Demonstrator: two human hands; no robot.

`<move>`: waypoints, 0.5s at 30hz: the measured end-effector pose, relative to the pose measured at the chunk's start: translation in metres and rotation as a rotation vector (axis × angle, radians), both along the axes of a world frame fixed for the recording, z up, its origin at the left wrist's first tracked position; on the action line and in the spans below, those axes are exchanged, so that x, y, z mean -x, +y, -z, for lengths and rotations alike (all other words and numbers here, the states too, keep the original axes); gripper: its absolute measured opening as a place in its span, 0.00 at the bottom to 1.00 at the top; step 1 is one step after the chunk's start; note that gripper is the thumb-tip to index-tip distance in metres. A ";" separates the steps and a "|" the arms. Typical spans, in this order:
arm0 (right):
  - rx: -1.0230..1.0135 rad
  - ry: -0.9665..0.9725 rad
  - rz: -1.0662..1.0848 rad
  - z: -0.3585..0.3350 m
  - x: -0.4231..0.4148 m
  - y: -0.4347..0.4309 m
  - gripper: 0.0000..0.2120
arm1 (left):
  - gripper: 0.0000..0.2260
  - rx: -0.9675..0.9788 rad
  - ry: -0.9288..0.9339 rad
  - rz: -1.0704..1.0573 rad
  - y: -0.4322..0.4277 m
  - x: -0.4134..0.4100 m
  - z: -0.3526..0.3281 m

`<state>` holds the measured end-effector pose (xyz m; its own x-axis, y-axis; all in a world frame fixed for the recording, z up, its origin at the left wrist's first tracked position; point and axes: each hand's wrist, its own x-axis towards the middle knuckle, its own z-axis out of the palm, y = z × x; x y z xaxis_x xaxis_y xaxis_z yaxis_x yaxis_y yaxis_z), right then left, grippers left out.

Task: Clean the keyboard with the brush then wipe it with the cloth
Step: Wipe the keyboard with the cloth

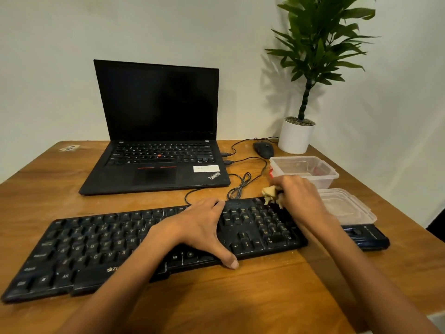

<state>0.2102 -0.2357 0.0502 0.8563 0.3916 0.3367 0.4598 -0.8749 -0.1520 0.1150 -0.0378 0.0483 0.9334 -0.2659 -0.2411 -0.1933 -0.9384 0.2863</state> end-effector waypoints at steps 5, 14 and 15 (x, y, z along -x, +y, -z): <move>0.004 0.083 -0.240 0.018 0.010 0.027 0.21 | 0.54 0.023 0.003 -0.002 0.002 0.001 0.000; -0.135 0.084 -0.107 0.009 0.006 -0.010 0.21 | 0.53 0.027 -0.007 -0.007 0.001 -0.001 0.001; -0.135 0.101 -0.133 0.012 0.008 -0.004 0.22 | 0.53 0.037 -0.009 -0.014 0.001 0.000 0.001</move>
